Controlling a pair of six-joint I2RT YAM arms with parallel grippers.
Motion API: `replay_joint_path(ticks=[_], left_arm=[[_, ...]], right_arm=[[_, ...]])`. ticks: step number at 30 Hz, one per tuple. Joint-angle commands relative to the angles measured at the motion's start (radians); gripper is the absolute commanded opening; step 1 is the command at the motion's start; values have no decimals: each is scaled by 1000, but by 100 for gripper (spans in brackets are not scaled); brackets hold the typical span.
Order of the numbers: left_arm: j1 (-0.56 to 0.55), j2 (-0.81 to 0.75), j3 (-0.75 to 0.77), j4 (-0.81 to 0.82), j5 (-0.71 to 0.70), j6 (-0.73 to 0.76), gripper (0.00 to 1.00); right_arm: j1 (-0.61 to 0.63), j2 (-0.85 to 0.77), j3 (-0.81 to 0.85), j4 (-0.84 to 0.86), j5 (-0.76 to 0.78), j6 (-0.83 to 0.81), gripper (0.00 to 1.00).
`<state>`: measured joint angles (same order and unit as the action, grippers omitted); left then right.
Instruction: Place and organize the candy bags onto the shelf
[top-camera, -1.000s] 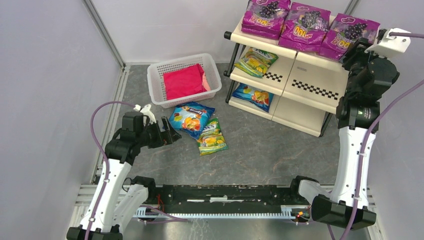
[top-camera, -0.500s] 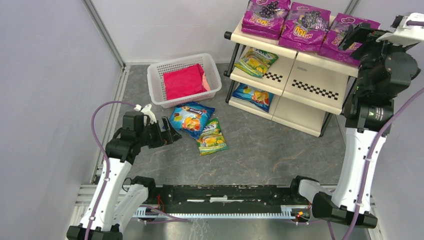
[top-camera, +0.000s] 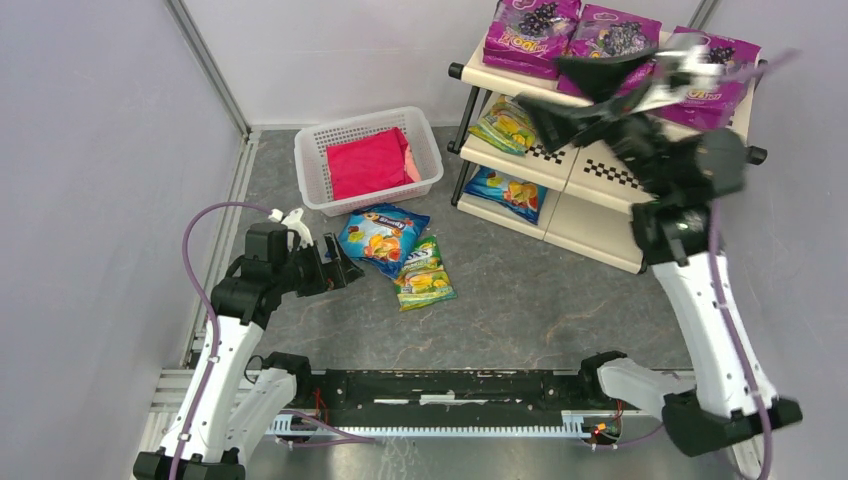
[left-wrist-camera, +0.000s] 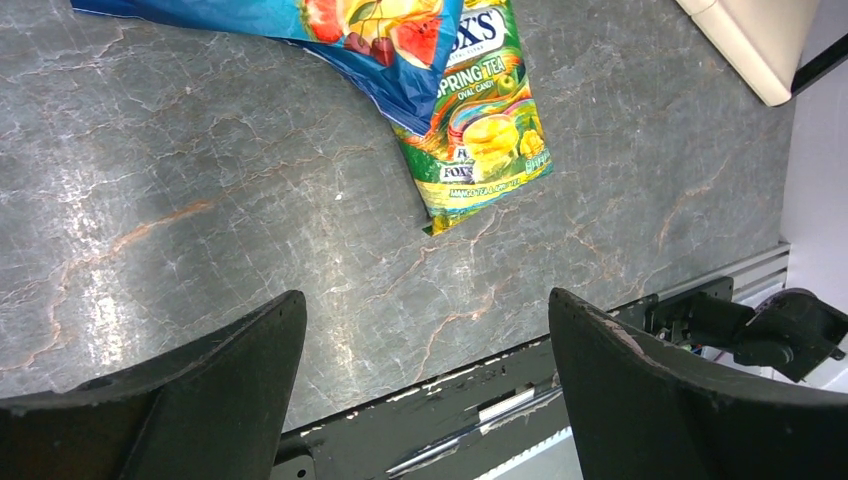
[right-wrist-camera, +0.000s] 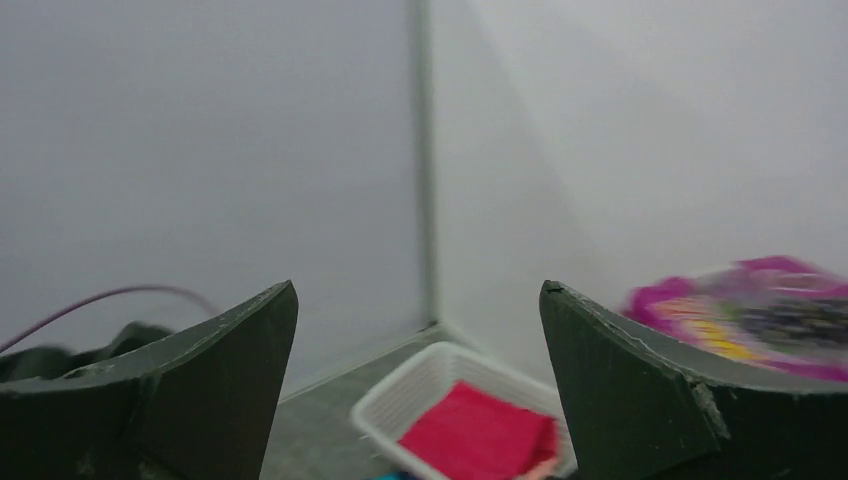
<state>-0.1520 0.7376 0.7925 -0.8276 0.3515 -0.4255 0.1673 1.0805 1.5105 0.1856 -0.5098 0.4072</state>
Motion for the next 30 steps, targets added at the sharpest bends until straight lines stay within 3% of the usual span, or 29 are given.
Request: replay_joint_path(ticks=[1, 5, 9, 14, 18, 24, 30], left_arm=[[3, -7, 10, 49, 63, 10, 96], [3, -7, -43, 96, 131, -48, 97], [3, -10, -105, 144, 160, -118, 96], [3, -9, -166, 194, 139, -204, 95], [3, 17, -179, 228, 105, -252, 95], [-2, 110, -346, 532, 279, -426, 93], [-132, 203, -422, 689, 145, -508, 92]], right_arm=[[294, 82, -104, 49, -63, -29, 98], [592, 132, -275, -10, 133, -165, 98], [703, 197, -454, -21, 288, -146, 98], [714, 195, -632, -84, 489, -182, 98], [715, 183, -743, -98, 543, -230, 98], [716, 192, -807, -120, 554, -312, 98], [716, 183, -814, -117, 567, -375, 98]])
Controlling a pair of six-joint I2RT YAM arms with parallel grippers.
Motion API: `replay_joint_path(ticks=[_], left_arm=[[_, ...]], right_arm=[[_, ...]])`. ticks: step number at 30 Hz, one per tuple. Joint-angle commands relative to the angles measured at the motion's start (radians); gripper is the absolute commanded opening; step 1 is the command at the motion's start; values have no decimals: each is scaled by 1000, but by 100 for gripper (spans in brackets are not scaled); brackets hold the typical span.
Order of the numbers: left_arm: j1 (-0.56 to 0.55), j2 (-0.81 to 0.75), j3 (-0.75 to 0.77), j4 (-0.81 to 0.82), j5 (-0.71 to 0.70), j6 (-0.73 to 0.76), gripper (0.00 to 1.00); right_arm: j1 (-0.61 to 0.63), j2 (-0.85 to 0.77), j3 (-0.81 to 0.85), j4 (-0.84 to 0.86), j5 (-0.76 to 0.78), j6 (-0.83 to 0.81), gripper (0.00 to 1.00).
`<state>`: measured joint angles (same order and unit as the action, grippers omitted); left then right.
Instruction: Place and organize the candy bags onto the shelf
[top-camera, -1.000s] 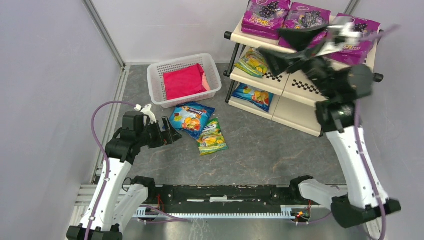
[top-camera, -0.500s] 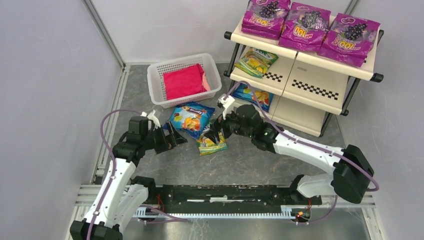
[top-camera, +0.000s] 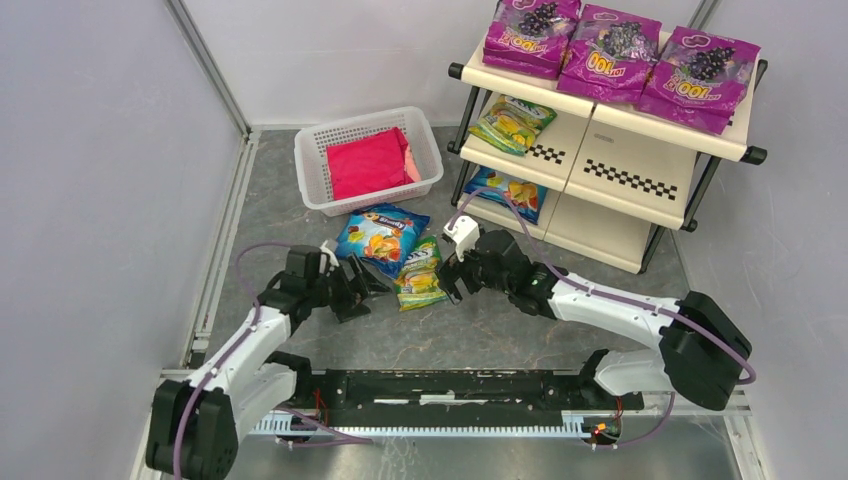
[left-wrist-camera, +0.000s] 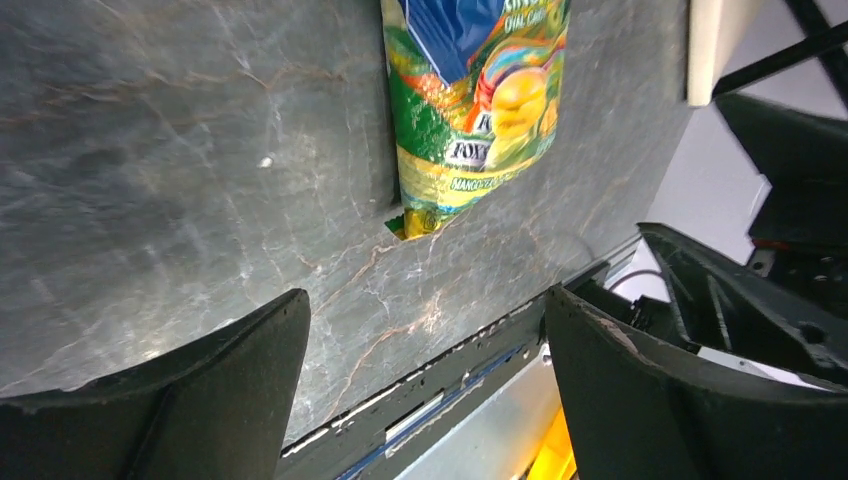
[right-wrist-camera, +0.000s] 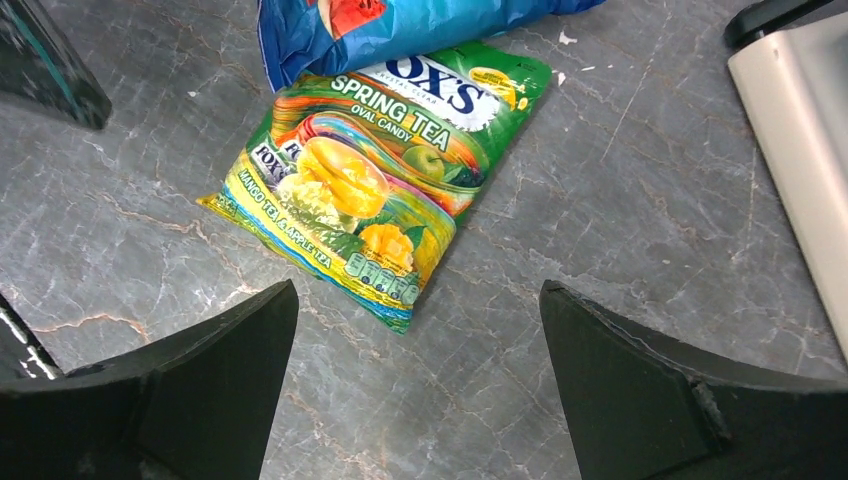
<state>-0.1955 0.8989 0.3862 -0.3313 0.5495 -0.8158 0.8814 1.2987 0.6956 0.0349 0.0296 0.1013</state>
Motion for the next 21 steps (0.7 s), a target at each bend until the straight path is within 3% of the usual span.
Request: replay_joint_path(ticks=[1, 6, 10, 17, 21], left_arm=[[-123, 67, -18, 219, -81, -131, 92], [-260, 224, -25, 337, -240, -180, 85], [-277, 363, -35, 459, -260, -215, 68], [-308, 496, -5, 520, -288, -210, 53], [-320, 534, -14, 572, -259, -231, 35]], right_arm=[[1, -34, -1, 36, 21, -78, 98], [1, -32, -25, 52, 6, -93, 98], [1, -49, -49, 52, 14, -121, 98], [1, -84, -82, 59, 23, -122, 98], [1, -88, -84, 56, 25, -118, 98]])
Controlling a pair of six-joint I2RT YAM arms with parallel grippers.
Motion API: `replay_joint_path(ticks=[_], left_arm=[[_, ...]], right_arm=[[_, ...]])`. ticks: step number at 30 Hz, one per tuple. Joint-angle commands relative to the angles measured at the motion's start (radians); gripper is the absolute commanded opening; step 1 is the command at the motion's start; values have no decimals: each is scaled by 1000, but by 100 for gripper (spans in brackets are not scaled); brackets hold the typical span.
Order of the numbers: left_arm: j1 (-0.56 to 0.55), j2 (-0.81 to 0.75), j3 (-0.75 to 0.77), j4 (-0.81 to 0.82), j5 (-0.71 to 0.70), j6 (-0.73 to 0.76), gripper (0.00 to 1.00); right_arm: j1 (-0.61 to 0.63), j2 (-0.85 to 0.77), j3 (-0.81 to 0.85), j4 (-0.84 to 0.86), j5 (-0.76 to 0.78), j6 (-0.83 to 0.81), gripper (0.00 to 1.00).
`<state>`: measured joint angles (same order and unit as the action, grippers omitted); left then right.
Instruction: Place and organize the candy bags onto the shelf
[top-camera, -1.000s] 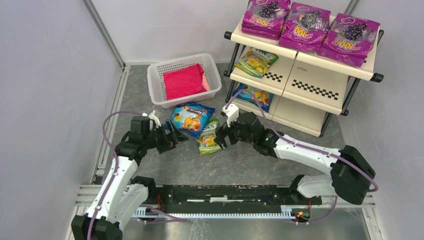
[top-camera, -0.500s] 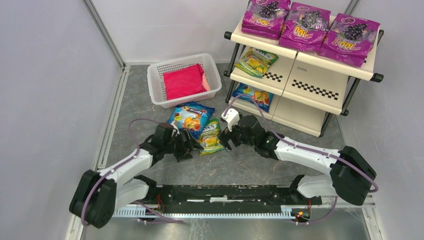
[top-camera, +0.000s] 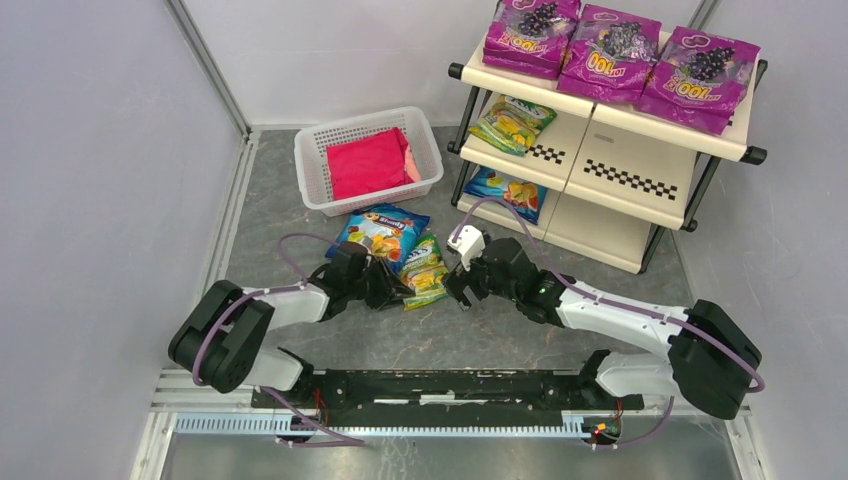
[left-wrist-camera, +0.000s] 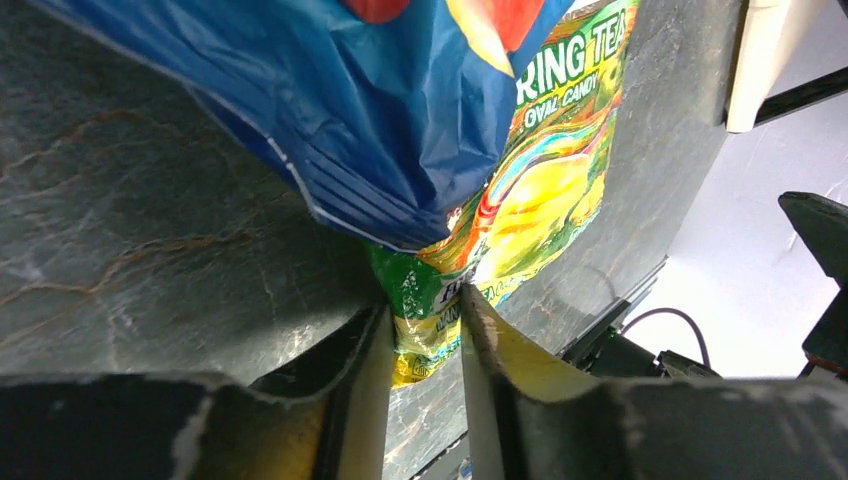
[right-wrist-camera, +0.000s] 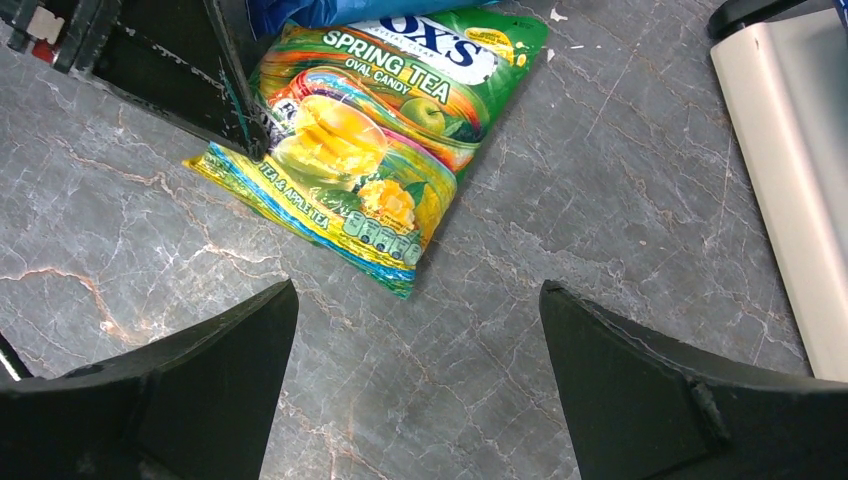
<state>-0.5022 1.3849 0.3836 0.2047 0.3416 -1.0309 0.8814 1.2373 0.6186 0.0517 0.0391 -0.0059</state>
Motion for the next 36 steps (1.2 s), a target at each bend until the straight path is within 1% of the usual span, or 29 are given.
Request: replay_joint_path(ticks=[1, 5, 10, 13, 18, 21, 23, 25, 29, 31, 35, 36], left_arm=[[-14, 50, -16, 52, -41, -24, 31], [-13, 21, -15, 52, -27, -33, 13], [-14, -91, -19, -20, -2, -22, 3], [-14, -174, -21, -94, 17, -3, 2], [-13, -360, -9, -255, 43, 29, 2], [-13, -450, 26, -367, 42, 58, 2], [-13, -491, 42, -416, 56, 66, 2], [-14, -510, 55, -433, 103, 59, 2], [-13, -524, 91, -474, 170, 60, 2], [-13, -541, 116, -503, 173, 77, 2], [-13, -584, 154, -540, 164, 100, 2], [-14, -590, 159, -543, 166, 102, 2]], right_arm=[[0, -25, -6, 37, 14, -9, 98], [1, -21, -6, 44, 0, -10, 98], [22, -13, 0, 58, -36, -50, 98], [77, -1, 9, 82, -37, -113, 98], [234, 28, -3, 184, 0, -277, 98], [276, 51, -6, 265, -89, -313, 98], [304, 70, 0, 309, -111, -352, 98], [320, 106, 21, 320, -117, -374, 98], [342, 163, 50, 324, -132, -391, 98], [349, 168, 27, 365, -157, -365, 98], [355, 163, -58, 523, -108, -304, 97], [356, 168, -60, 530, -111, -297, 97]])
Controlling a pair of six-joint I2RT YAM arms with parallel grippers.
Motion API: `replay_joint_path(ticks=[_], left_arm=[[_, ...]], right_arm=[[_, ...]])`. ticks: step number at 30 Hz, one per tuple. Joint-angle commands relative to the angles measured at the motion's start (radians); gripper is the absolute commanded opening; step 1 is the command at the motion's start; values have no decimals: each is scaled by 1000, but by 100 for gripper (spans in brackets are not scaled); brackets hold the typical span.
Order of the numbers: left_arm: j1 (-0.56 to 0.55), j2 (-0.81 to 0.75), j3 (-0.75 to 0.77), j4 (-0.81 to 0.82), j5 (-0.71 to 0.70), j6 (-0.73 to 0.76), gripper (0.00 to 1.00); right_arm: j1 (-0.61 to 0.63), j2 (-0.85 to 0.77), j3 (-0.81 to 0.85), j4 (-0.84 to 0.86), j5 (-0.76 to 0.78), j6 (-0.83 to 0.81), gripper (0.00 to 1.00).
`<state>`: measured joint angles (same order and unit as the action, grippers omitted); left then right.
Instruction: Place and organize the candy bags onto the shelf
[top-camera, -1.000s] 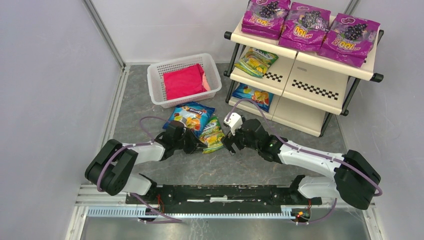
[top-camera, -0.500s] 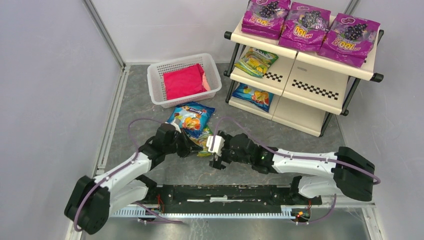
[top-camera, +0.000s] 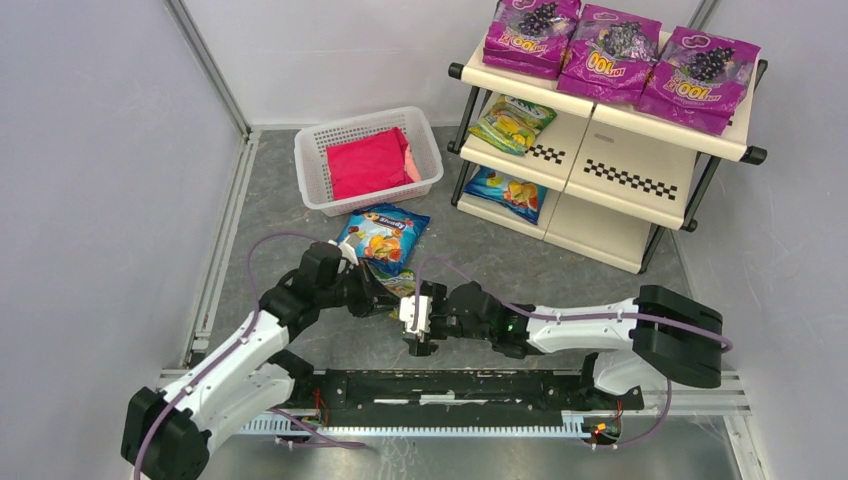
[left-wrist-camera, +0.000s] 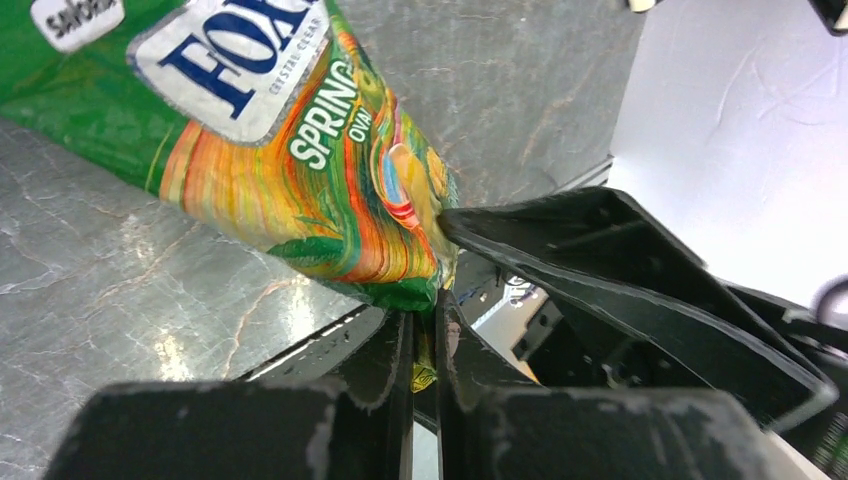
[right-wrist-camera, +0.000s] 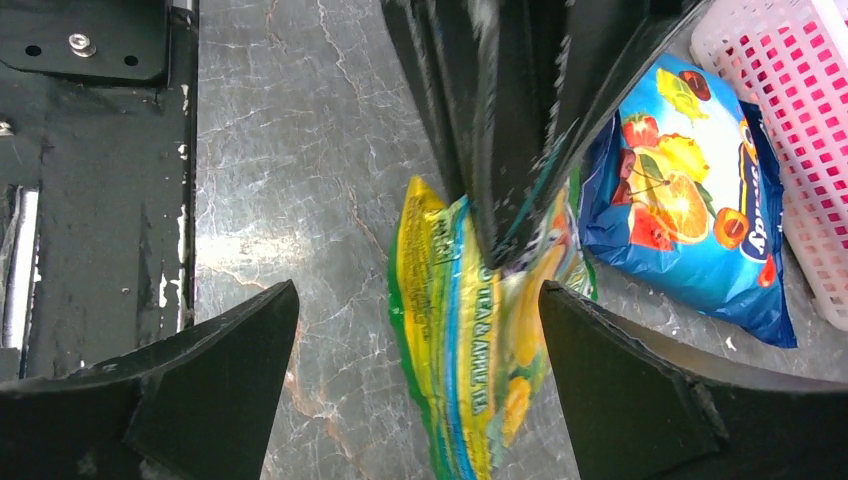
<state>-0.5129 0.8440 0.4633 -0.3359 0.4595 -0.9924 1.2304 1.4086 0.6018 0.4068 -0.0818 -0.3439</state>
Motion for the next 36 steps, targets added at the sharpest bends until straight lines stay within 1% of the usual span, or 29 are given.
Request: replay_joint_path(ticks=[1, 5, 8, 11, 18, 19, 22, 24, 30, 34, 36], left_arm=[[-3, -53, 86, -7, 54, 67, 2], [-3, -59, 127, -64, 82, 106, 2], [-3, -73, 163, -130, 60, 144, 2], [-3, -84, 176, -151, 67, 153, 2], [-3, -92, 211, -184, 75, 174, 2], [-3, -94, 212, -185, 77, 175, 2], [-3, -92, 220, -193, 78, 180, 2], [-3, -92, 229, -197, 74, 189, 5], [-3, -105, 282, -262, -5, 218, 19], [-4, -136, 313, -288, -66, 220, 36], [-4, -147, 340, -315, -112, 235, 43]], right_arm=[[10, 6, -28, 159, 8, 45, 97], [41, 65, 48, 89, 109, 51, 93], [57, 61, 30, 140, 192, 63, 92], [59, 59, 19, 181, 215, 84, 89], [69, 85, 45, 197, 265, 101, 82], [69, 89, 49, 198, 274, 105, 79], [69, 102, 82, 172, 298, 121, 66], [69, 107, 98, 153, 300, 130, 59], [70, 67, 120, 98, 271, 158, 32], [70, 22, 88, 112, 283, 177, 18], [68, 5, 75, 110, 301, 184, 13]])
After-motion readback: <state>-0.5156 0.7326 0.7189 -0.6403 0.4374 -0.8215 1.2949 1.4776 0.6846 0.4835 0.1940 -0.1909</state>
